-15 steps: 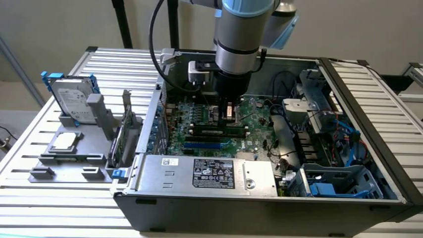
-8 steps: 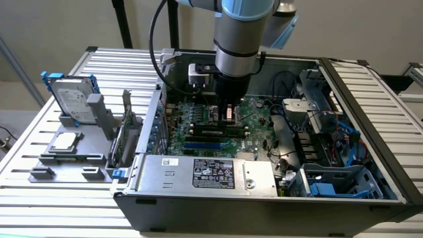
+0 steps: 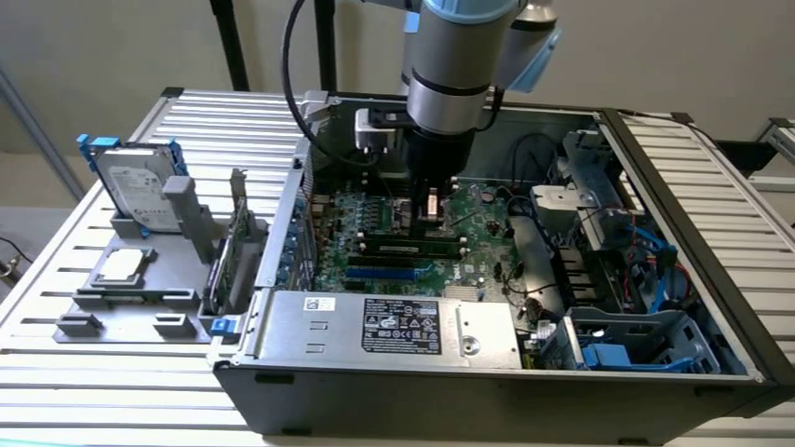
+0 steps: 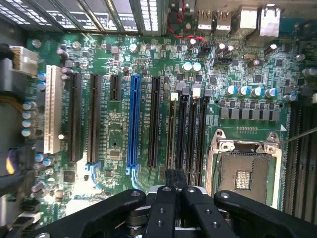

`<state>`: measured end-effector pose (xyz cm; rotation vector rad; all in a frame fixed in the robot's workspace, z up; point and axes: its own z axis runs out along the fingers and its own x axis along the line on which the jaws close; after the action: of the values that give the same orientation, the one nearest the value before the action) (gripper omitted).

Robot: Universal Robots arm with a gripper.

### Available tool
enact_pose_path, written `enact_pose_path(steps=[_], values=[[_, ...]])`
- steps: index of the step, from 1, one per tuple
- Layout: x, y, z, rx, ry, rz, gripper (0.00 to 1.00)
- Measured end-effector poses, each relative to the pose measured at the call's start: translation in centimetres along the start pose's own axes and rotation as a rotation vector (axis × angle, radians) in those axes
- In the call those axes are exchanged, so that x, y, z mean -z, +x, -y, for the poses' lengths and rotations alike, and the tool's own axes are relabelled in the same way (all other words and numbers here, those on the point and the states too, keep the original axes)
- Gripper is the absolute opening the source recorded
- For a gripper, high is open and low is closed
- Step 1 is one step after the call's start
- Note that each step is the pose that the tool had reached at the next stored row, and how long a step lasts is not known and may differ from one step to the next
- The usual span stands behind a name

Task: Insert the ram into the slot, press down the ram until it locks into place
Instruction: 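Press down the ram until it locks into place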

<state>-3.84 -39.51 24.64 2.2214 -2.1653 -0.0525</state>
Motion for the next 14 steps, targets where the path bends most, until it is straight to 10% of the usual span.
enact_pose_path(steps=[14], values=[[0.80,0.02,0.05,0.000,-0.0050,-0.0001,0.10]])
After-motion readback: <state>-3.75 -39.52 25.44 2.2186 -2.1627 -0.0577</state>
